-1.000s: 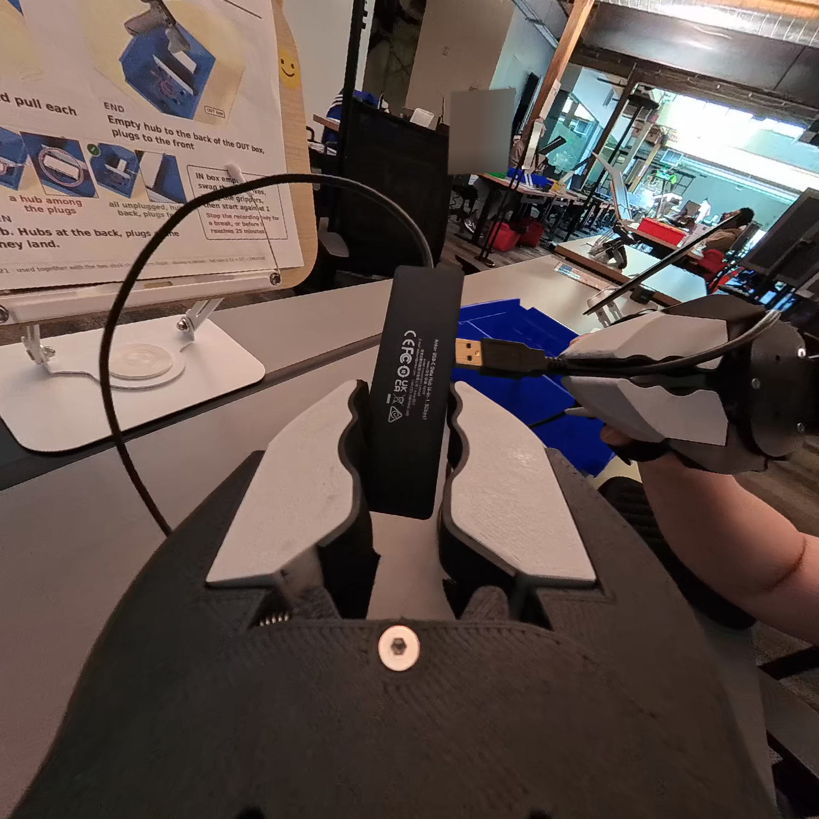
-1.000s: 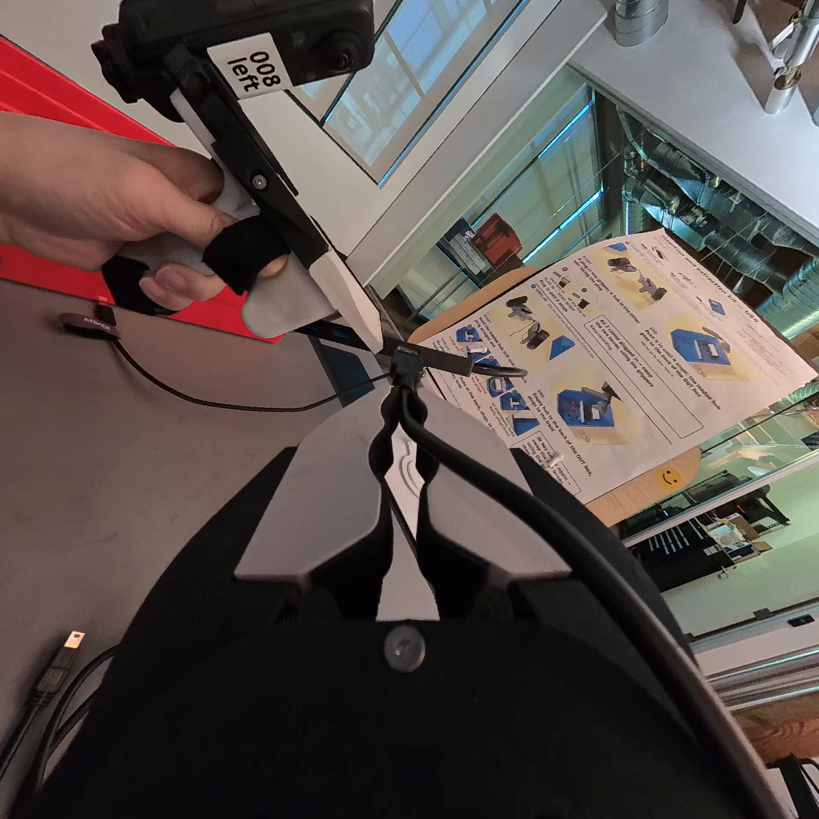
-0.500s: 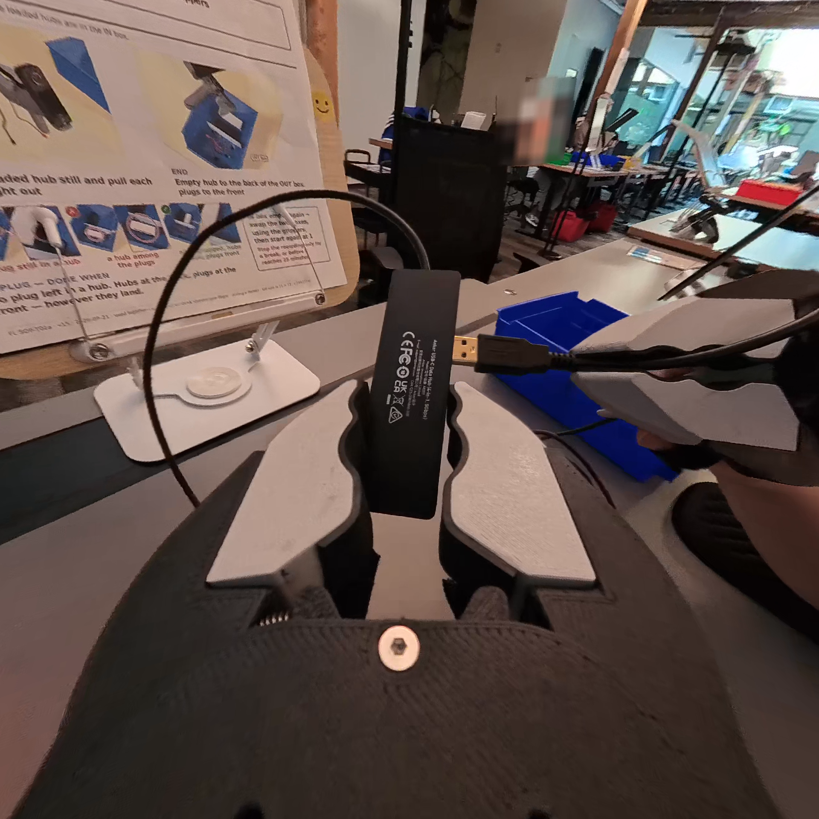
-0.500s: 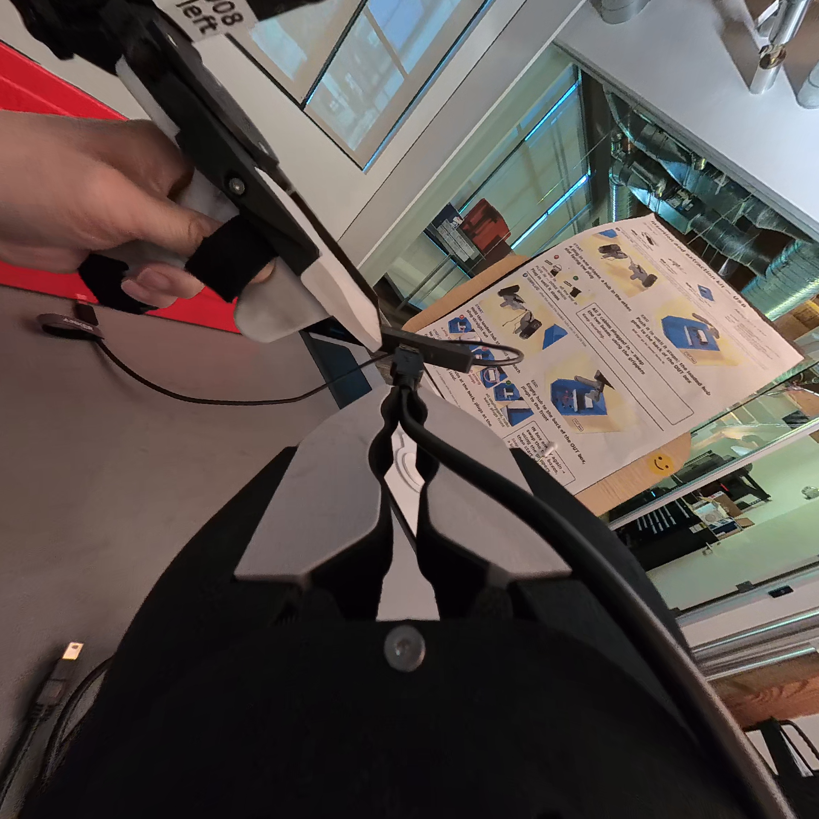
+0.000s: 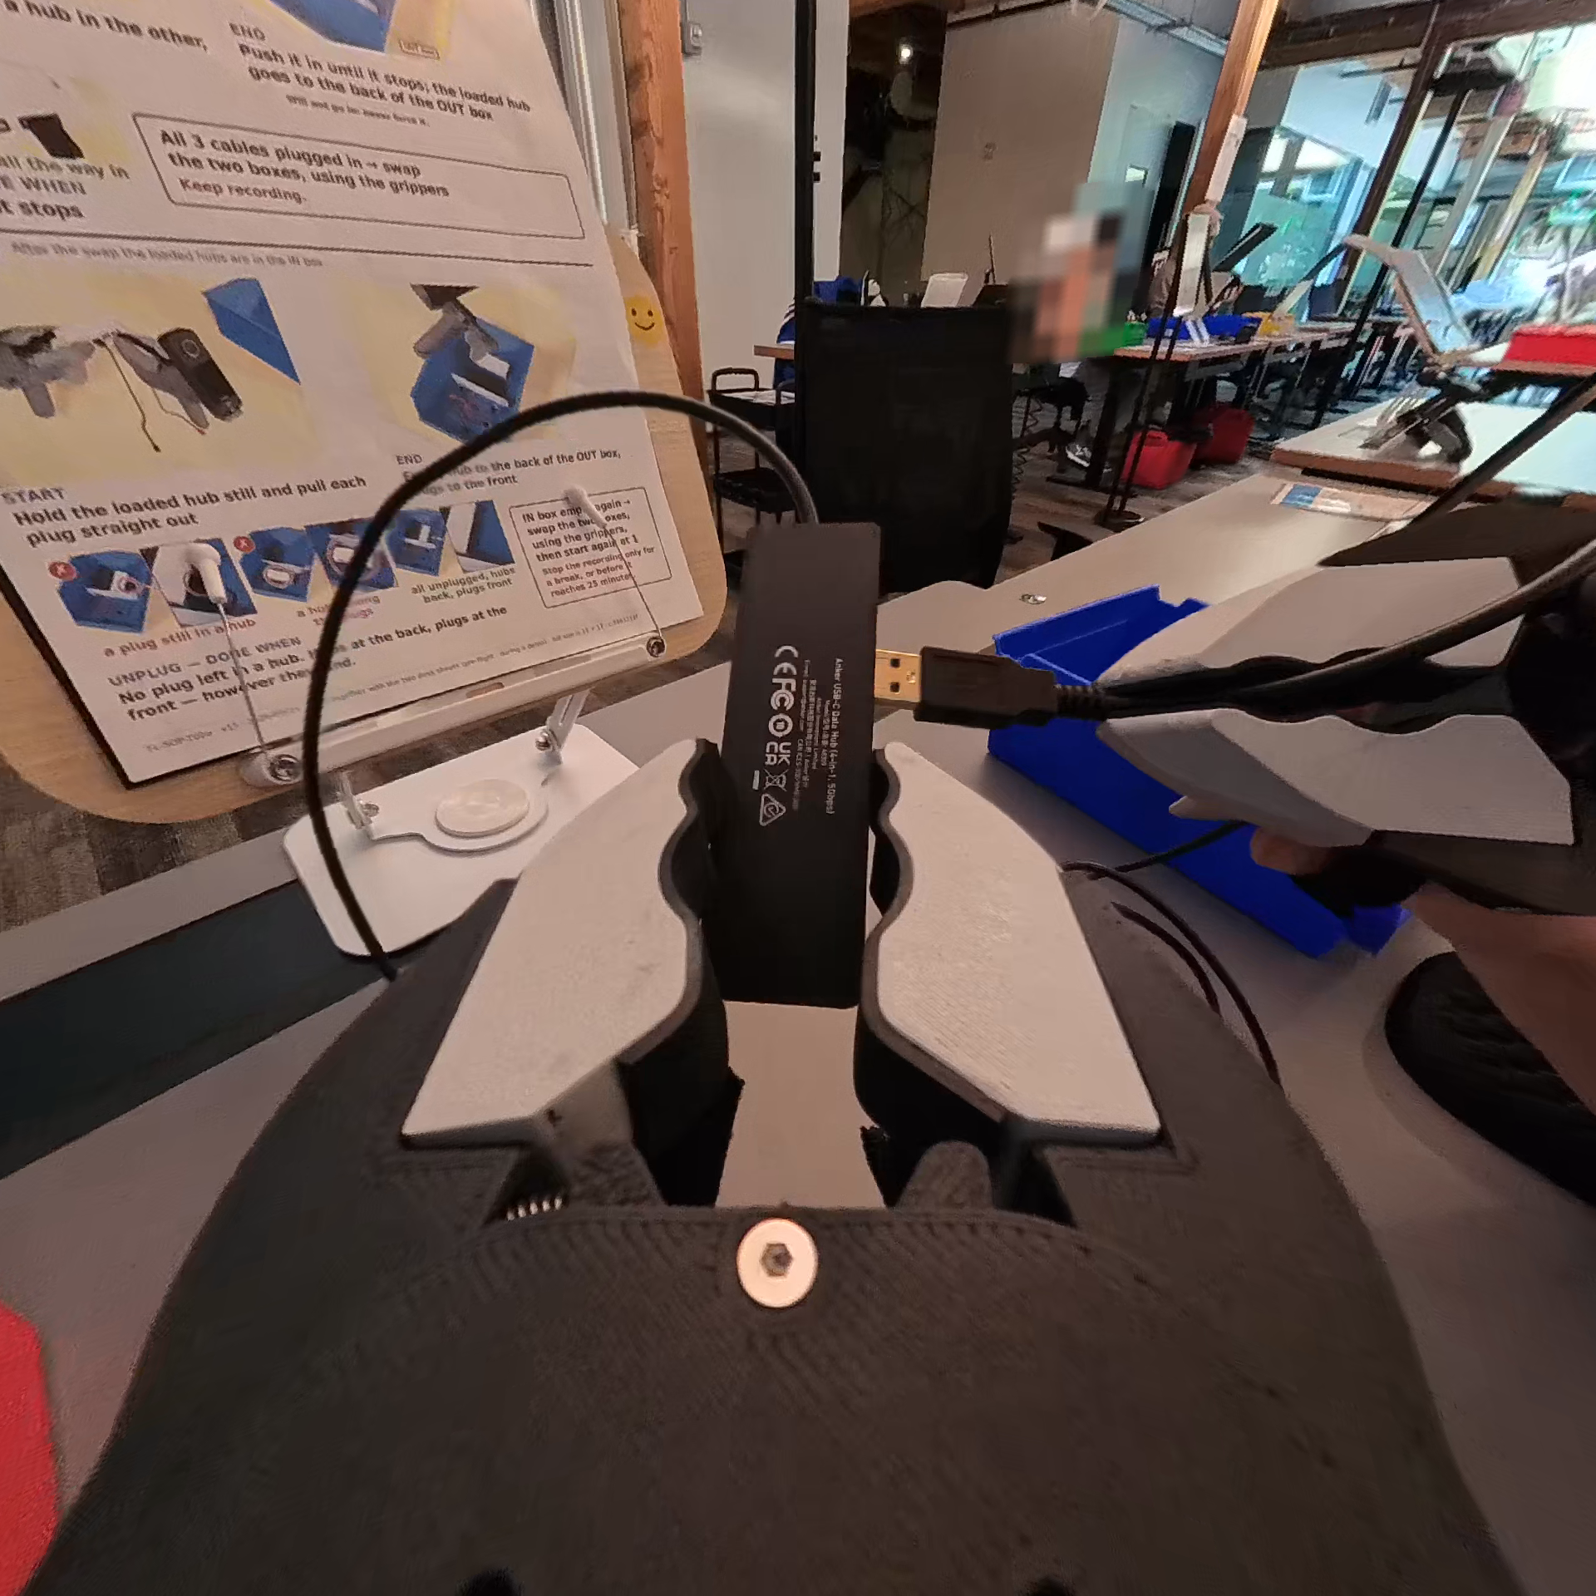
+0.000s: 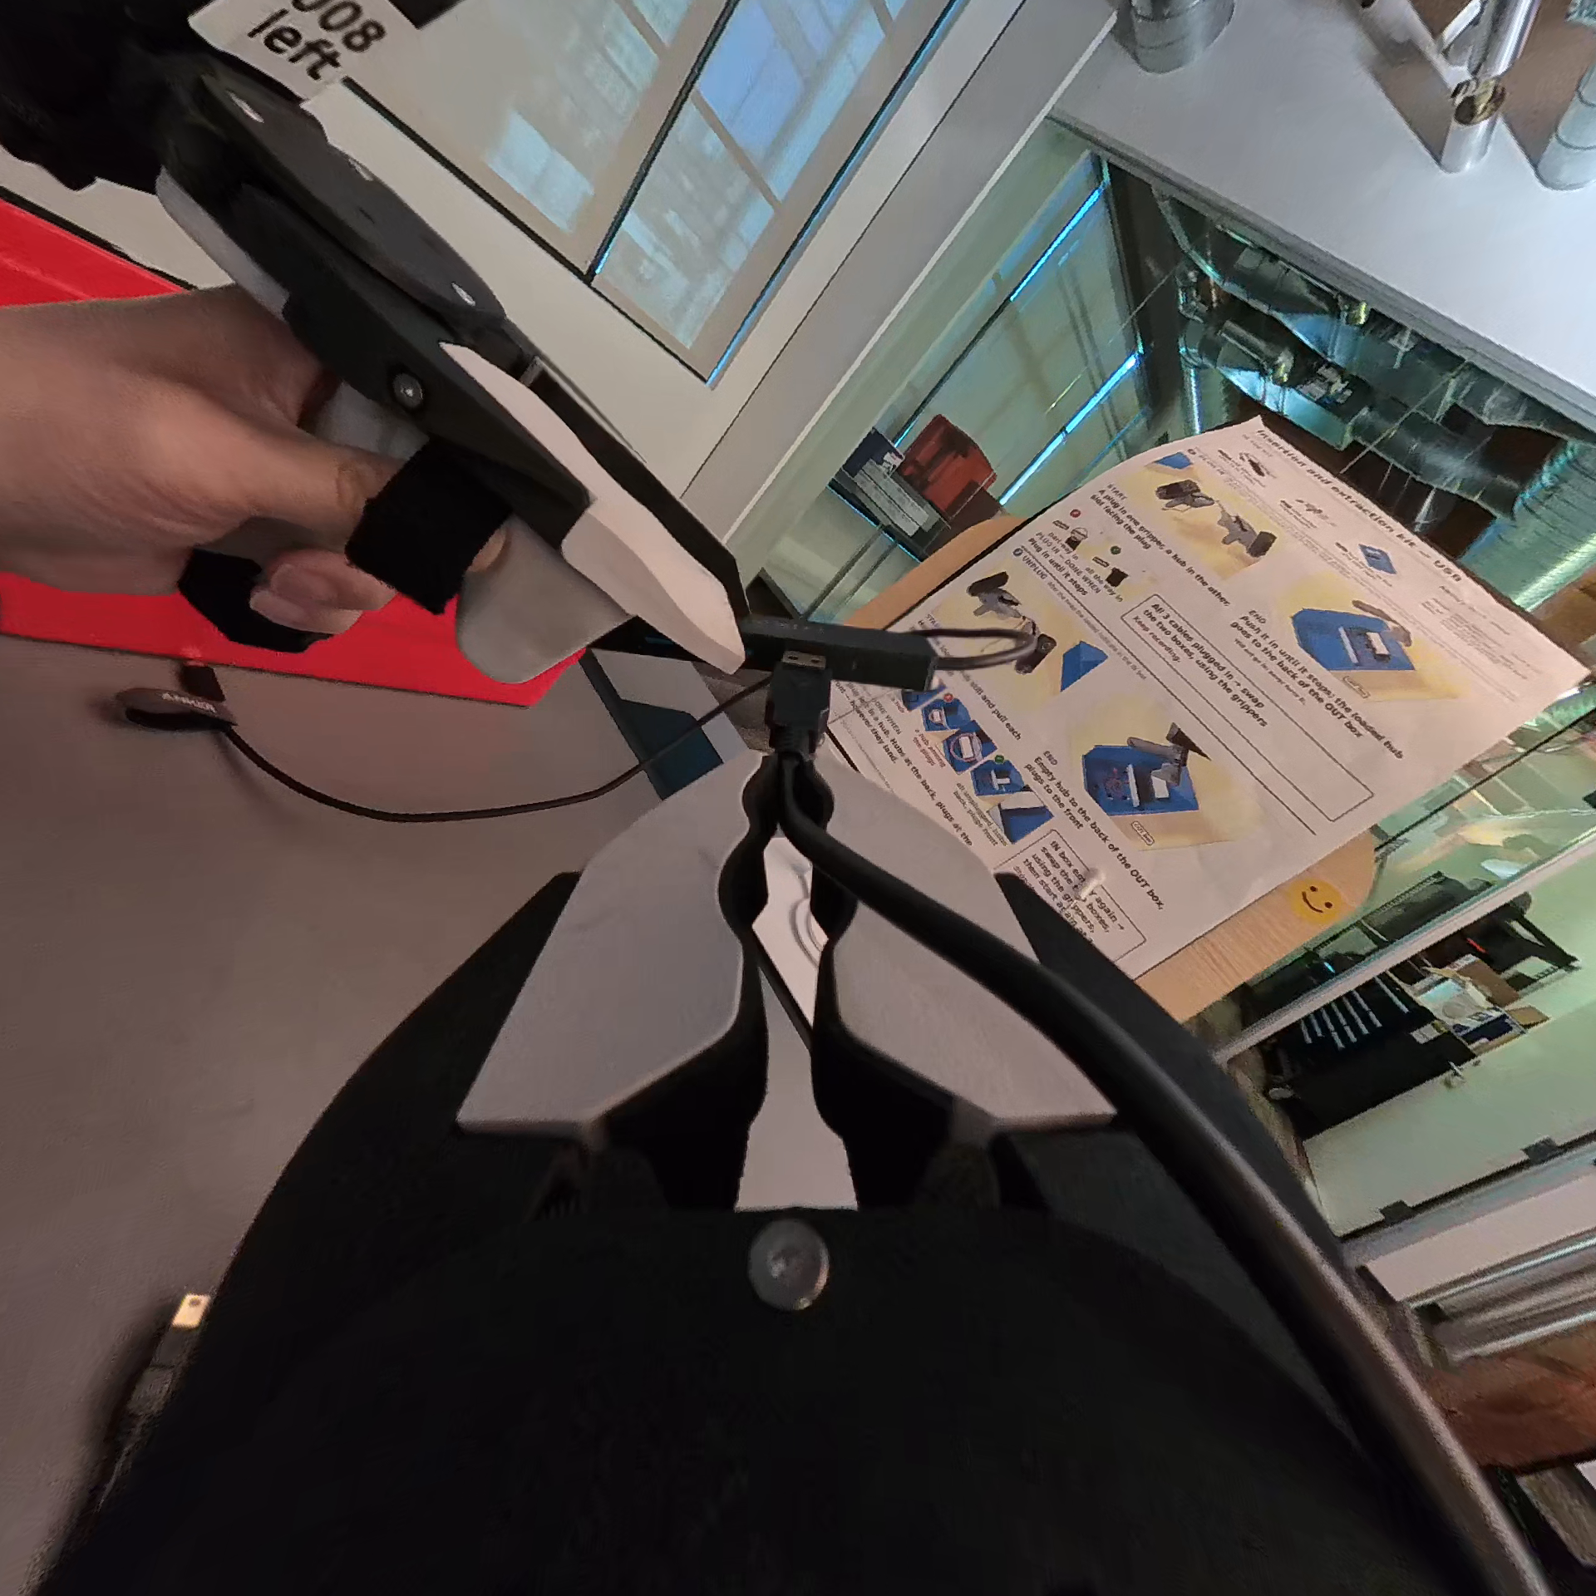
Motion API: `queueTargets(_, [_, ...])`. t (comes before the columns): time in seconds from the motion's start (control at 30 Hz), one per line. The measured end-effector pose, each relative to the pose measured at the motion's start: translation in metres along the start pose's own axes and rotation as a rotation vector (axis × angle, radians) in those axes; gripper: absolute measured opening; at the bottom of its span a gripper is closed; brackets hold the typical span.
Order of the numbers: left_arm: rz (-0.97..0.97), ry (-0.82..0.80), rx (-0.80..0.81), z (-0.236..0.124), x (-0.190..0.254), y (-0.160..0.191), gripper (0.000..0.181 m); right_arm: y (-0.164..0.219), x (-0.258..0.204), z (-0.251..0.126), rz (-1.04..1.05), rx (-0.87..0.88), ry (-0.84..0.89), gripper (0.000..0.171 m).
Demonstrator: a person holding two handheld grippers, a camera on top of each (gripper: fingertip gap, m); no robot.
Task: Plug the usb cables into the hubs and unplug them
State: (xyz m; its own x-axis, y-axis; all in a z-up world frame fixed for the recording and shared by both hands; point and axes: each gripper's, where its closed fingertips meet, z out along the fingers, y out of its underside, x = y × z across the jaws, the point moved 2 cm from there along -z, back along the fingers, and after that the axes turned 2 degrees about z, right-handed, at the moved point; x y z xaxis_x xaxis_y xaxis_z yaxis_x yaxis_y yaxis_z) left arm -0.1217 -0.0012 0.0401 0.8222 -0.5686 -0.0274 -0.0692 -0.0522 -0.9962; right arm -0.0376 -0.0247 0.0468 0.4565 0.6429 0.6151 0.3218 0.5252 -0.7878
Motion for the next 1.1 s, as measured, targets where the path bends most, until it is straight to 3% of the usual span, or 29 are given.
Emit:
queueTargets(0.27, [0.207, -0.134, -0.014, 0.002, 0.005, 0.000, 0.037, -0.004, 0.000, -0.002, -0.003, 0.000, 0.001, 0.004])
queueTargets(0.73, [-0.074, 0.026, 0.076, 0.002, 0.009, -0.003, 0.033, -0.013, 0.004, -0.006, -0.032, 0.072, 0.012, 0.005])
queueTargets(1.1, [-0.111, 0.036, 0.133, -0.003, 0.011, -0.010, 0.033, -0.019, 0.006, -0.009, -0.032, 0.106, 0.015, 0.005])
